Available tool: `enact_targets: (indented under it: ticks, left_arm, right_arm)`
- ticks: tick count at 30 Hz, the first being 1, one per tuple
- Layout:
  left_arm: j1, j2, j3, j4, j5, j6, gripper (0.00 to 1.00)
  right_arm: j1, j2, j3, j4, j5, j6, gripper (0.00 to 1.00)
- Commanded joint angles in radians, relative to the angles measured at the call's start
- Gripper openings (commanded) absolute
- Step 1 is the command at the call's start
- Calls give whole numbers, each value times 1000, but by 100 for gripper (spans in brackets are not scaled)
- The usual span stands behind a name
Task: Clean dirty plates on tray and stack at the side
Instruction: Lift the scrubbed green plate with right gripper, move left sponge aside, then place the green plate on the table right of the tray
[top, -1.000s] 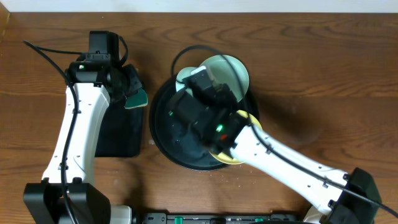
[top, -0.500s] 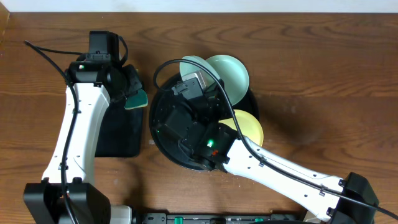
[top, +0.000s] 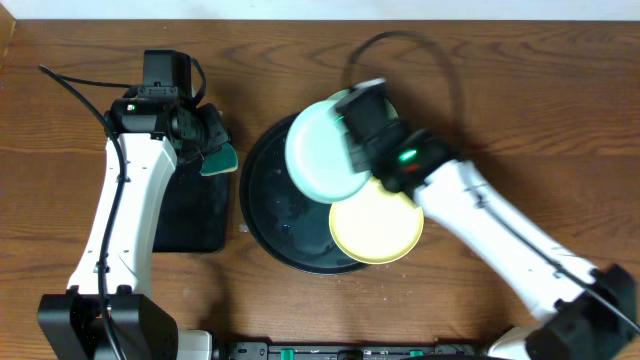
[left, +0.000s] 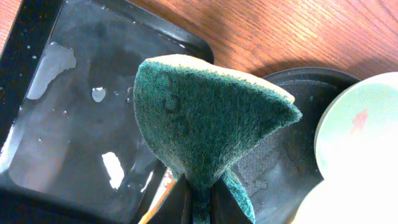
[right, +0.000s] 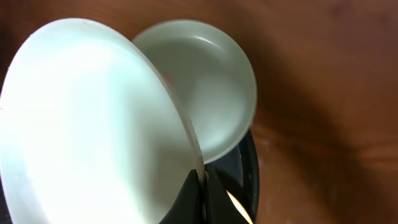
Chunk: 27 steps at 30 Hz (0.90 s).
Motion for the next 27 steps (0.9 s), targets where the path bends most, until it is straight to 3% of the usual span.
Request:
enact_targets:
  ticks: [1,8,13,19,27]
  left_arm:
    - [4,-1,4,-3,-13,17,7]
    - [4,-1,4,-7,-13,17,8]
    - [4,-1,4,-9,-13,17,7]
    - [4,-1,4,-8,-13,17,7]
    - [4,-1,4,-2,-13,17,7]
  right_arm:
    - [-187,-110,9,-55,-306,32,1]
    - [-562,-176,8,-267,-349,-27,1]
    - [-772,-142,-51,-293,-333,-112,1]
    - [-899,-68,-213,-141,-399,-228,1]
    - [-911,27,-392,126,-489,-359,1]
